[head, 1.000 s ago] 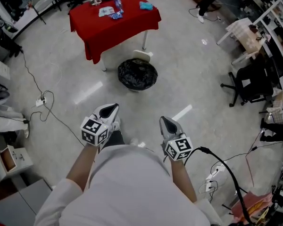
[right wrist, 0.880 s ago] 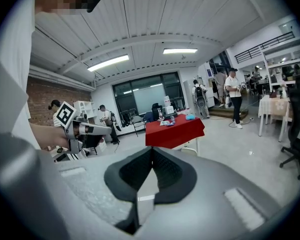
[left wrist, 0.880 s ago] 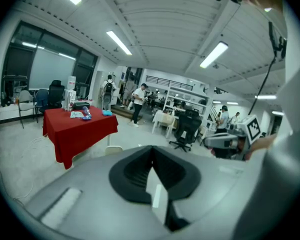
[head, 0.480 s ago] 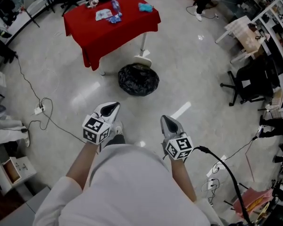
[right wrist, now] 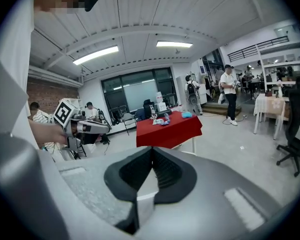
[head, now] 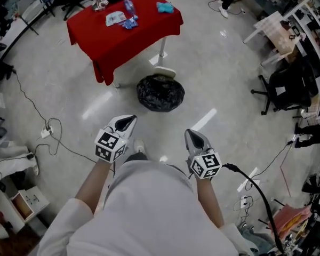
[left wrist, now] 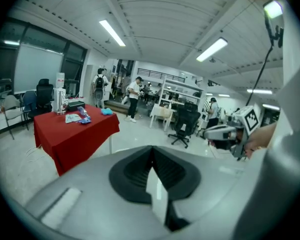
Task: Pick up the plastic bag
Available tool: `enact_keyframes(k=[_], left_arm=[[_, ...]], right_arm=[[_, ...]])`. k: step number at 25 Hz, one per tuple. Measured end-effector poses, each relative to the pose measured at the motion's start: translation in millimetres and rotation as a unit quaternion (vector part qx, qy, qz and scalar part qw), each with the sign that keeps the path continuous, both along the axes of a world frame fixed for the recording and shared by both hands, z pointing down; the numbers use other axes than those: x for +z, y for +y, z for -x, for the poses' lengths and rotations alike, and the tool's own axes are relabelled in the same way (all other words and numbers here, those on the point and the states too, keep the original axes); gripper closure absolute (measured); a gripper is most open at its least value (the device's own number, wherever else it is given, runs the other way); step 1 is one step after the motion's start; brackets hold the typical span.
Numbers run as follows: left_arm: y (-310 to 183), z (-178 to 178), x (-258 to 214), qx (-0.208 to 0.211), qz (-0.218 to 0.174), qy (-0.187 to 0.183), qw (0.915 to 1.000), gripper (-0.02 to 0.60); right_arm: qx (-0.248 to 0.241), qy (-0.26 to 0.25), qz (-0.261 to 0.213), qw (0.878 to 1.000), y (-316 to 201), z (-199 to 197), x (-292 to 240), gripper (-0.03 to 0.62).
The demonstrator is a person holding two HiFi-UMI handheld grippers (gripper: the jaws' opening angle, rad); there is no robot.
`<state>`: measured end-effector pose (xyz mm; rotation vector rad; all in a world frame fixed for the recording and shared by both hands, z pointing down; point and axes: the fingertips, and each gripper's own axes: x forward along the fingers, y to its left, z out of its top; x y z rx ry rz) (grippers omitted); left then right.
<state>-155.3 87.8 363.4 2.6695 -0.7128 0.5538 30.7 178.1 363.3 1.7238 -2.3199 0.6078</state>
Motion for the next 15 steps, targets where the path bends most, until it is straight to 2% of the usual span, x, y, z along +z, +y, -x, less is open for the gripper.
enact_keyframes(k=[8, 15], left_arm=[[-42, 21, 5, 0.022, 0.0, -0.005, 0.9997, 0.578], [-54, 19, 17, 0.024, 0.015, -0.005, 0.9996, 0.578]], right_arm=[[0.024, 0.004, 0.005, 1.0, -36, 15, 4, 0.592], [0.027, 0.001, 0.016, 1.0, -51, 15, 13, 0.592]])
